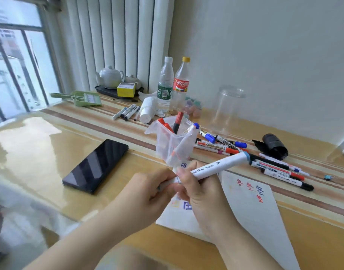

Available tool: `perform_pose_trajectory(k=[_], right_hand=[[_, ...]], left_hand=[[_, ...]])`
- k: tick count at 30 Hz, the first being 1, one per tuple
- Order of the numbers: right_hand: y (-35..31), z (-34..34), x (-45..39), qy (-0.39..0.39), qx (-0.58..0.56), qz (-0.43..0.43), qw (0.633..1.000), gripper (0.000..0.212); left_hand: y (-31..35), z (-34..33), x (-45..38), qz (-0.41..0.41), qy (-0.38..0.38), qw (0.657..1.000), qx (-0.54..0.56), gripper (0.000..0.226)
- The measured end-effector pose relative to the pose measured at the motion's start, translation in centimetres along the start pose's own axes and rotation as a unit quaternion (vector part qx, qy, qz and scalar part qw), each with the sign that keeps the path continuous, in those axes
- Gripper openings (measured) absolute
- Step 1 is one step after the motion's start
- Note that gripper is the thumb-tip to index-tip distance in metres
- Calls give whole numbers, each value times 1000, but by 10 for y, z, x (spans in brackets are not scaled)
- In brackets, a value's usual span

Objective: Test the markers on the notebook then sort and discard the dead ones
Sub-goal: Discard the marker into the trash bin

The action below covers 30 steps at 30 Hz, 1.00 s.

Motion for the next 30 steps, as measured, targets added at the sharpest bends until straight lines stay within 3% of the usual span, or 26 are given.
perform_pose_trajectory(k=[2, 6, 10, 13, 16, 20, 23, 26, 30], right_hand=[[-5, -37, -16, -84, 6, 14, 996, 19], [-7, -143, -45, -247, -9, 7, 969, 24], [23, -263, -46, -365, 33, -89, 926, 45], [64, -326, -29, -426, 68, -140, 891, 19], [109, -365, -13, -447, 108, -185, 868, 10], [154, -403, 2, -468, 135, -258, 835, 11], [180, -418, 4, -457, 146, -290, 828, 18], [197, -416, 2, -445, 165, -316, 822, 18], [192, -398, -6, -445, 189, -302, 822, 14]], left_hand=[[-5, 33, 26, 39, 54, 998, 0, 12], [-19, 109, 111, 137, 191, 972, -19, 19], [-32, 175, 238, 260, 393, 882, 2, 10], [-40, 200, 338, 359, 472, 805, -18, 16], [-52, 193, 413, 467, 486, 736, -55, 19], [-85, 164, 463, 546, 494, 677, -12, 20], [-111, 152, 478, 601, 448, 661, -14, 24], [-132, 144, 489, 656, 361, 662, -35, 46], [-141, 149, 480, 654, 375, 653, -67, 38]])
Point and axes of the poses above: each hand's wrist, its own x-axis away from the middle knuckle, its own z-axis out of the back of the hand, y = z × x, the point moved 1 cm from there along -x, towards the middle knuckle, and after that the axes turned 10 degrees about -y, right-handed, at the moved point
